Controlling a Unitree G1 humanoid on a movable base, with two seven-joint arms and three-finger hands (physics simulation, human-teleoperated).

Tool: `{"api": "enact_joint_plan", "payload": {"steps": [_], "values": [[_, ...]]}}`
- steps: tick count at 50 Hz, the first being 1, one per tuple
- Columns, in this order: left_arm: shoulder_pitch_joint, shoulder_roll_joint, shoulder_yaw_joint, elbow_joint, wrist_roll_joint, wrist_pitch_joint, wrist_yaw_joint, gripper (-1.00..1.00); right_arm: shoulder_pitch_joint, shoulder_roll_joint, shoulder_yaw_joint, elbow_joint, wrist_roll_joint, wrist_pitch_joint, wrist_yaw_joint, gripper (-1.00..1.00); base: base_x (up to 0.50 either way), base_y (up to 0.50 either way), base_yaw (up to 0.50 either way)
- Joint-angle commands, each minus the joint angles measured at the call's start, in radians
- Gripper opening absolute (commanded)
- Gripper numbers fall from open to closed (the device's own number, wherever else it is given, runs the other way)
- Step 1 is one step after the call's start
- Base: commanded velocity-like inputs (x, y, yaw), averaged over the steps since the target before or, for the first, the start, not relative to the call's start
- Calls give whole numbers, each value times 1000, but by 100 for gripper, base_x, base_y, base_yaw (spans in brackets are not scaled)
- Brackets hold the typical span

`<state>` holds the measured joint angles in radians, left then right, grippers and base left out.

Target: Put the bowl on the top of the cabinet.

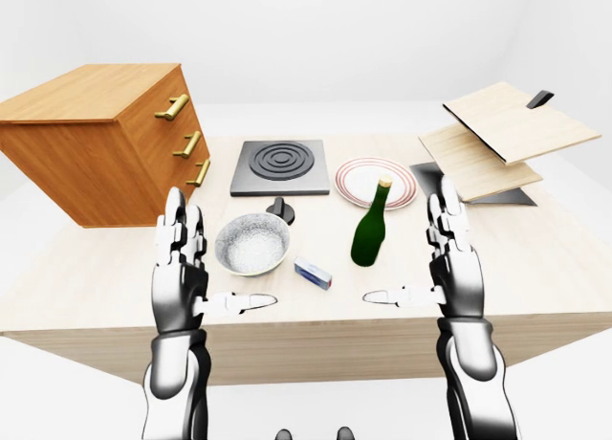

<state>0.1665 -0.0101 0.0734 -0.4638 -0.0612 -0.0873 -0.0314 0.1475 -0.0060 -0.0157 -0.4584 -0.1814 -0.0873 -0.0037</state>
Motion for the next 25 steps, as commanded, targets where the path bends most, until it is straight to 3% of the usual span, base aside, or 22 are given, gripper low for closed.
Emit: {"api": "enact_joint_plan", "payload": {"steps": [1, 25], "values": [[9, 0, 6, -23, 6, 0, 2, 100, 5, 2, 4, -26, -20, 0, -1, 100, 0, 50, 0], [9, 0, -1, -22, 15, 0, 2, 100, 1, 1, 2, -7, -15, 0, 2, 100, 0, 50, 0]]}}
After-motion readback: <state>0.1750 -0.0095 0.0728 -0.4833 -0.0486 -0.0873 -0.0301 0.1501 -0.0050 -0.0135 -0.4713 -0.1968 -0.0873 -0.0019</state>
